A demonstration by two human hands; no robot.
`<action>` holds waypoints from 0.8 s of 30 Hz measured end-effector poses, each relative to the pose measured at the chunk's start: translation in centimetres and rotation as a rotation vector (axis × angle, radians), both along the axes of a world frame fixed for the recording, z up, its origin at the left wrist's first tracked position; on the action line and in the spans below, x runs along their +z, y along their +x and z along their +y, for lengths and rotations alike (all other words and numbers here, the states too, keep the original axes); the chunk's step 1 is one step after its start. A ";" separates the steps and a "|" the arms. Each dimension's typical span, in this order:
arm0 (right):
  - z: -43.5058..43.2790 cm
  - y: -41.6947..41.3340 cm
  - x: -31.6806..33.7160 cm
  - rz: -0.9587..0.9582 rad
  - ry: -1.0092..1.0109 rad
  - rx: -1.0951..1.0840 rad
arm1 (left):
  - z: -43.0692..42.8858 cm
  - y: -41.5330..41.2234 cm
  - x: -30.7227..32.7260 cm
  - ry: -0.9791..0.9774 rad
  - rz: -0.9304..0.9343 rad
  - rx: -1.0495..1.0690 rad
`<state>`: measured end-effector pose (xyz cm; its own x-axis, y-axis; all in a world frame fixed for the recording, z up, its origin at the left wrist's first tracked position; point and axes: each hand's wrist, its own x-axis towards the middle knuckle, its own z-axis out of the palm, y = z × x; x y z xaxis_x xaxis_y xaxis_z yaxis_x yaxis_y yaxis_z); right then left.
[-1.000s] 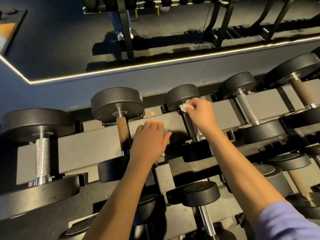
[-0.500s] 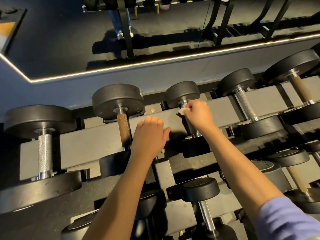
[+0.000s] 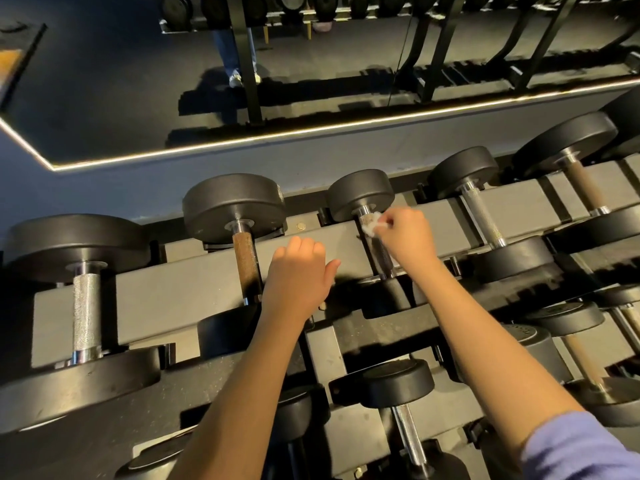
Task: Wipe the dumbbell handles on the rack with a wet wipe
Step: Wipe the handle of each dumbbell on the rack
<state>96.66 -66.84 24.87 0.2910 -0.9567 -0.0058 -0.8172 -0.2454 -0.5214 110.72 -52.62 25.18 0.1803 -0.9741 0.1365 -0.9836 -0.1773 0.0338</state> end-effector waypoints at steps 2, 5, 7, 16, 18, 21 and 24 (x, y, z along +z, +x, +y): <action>-1.0 0.9 0.0 -0.130 -0.008 -0.042 | 0.0 0.0 -0.2 -0.012 -0.001 -0.008; -0.8 1.0 -0.8 -0.194 0.060 -0.092 | -0.1 0.1 -0.4 -0.022 -0.006 -0.019; -0.1 -0.1 -1.2 -0.111 0.095 -0.089 | -0.1 0.1 -0.5 -0.024 -0.027 -0.020; 0.8 -1.2 0.6 0.091 0.227 -0.053 | -0.3 0.3 -1.4 -0.054 -0.135 -0.056; 0.8 -0.7 0.4 -0.089 0.169 -0.138 | -0.2 0.2 -0.8 0.011 -0.138 -0.051; 1.0 -0.3 -0.5 -0.075 0.145 -0.135 | -0.6 0.3 -0.7 0.071 -0.075 -0.050; 1.2 -1.0 -0.9 0.034 0.192 -0.107 | -1.0 0.2 -0.5 0.106 -0.051 -0.034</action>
<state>95.63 -65.60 23.97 0.1848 -0.9624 -0.1991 -0.8510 -0.0554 -0.5222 110.92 -53.59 24.67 0.1421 -0.9890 0.0402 -0.9891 -0.1435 -0.0337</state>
